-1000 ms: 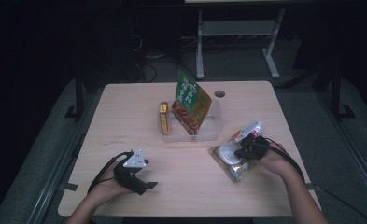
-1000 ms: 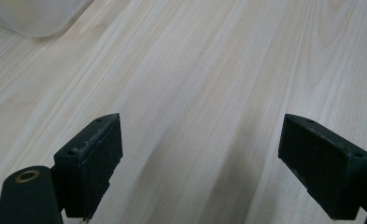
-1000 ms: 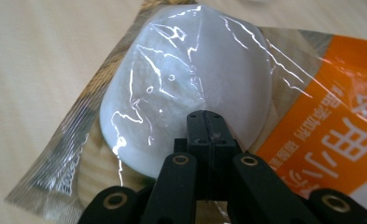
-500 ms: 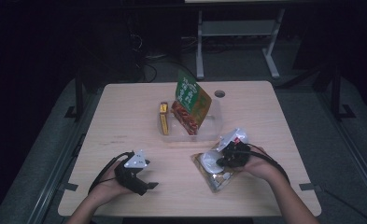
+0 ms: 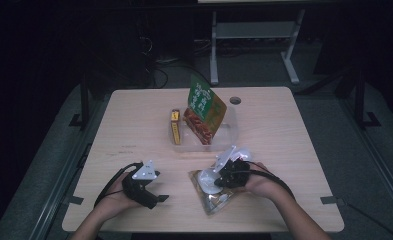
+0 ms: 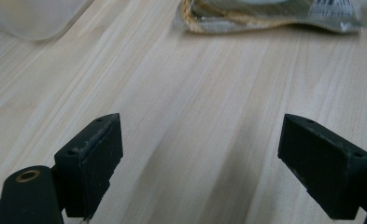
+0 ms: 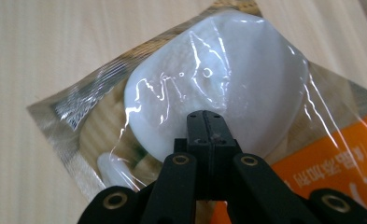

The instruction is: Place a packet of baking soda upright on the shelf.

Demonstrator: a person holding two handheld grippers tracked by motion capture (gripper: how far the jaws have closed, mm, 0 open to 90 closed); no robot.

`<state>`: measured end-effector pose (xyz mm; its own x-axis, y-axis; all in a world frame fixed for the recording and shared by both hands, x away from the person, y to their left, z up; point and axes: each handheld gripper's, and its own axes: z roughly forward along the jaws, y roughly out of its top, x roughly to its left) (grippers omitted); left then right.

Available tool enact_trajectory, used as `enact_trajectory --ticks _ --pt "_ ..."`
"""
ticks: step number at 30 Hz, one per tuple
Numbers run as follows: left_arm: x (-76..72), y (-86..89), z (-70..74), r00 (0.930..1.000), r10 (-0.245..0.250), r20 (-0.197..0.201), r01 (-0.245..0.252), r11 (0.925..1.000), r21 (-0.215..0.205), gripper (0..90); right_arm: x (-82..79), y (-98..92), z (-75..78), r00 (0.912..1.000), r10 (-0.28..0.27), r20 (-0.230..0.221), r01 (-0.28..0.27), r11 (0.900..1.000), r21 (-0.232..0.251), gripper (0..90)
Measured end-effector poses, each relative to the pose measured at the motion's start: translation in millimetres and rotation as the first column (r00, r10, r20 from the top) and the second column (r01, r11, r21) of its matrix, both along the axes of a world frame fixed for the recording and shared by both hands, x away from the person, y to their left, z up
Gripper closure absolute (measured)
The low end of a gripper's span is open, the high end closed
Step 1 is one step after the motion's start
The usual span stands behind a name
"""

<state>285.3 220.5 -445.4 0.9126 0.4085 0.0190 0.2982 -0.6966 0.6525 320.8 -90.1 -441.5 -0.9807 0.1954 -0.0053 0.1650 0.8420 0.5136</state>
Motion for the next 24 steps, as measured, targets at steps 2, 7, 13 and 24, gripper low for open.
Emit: enact_trajectory --ticks 2,7,13,24 --pt "-0.2 -0.2 0.2 1.0 -0.003 0.001 0.003 1.0 0.0 13.6 -3.8 7.4 0.1 0.9997 0.023 0.0 -0.023 1.0 0.002 90.0" --pt "-1.0 -1.0 0.1 0.9999 -0.01 -0.002 0.01 0.9999 0.001 13.6 -12.9 24.5 -0.3 0.9971 0.076 -0.007 -0.076 0.997 0.016 90.0" --pt "-2.0 -2.5 1.8 0.9999 -0.017 0.001 0.017 0.9998 -0.004 13.6 -15.1 23.4 4.0 0.9975 0.07 -0.011 -0.07 0.996 0.054 90.0" --pt "-0.5 -15.8 8.9 0.999 -0.045 0.003 0.045 0.9983 -0.036 13.8 -26.0 -37.7 36.2 0.9942 -0.105 -0.026 0.108 0.971 0.212 71.7"
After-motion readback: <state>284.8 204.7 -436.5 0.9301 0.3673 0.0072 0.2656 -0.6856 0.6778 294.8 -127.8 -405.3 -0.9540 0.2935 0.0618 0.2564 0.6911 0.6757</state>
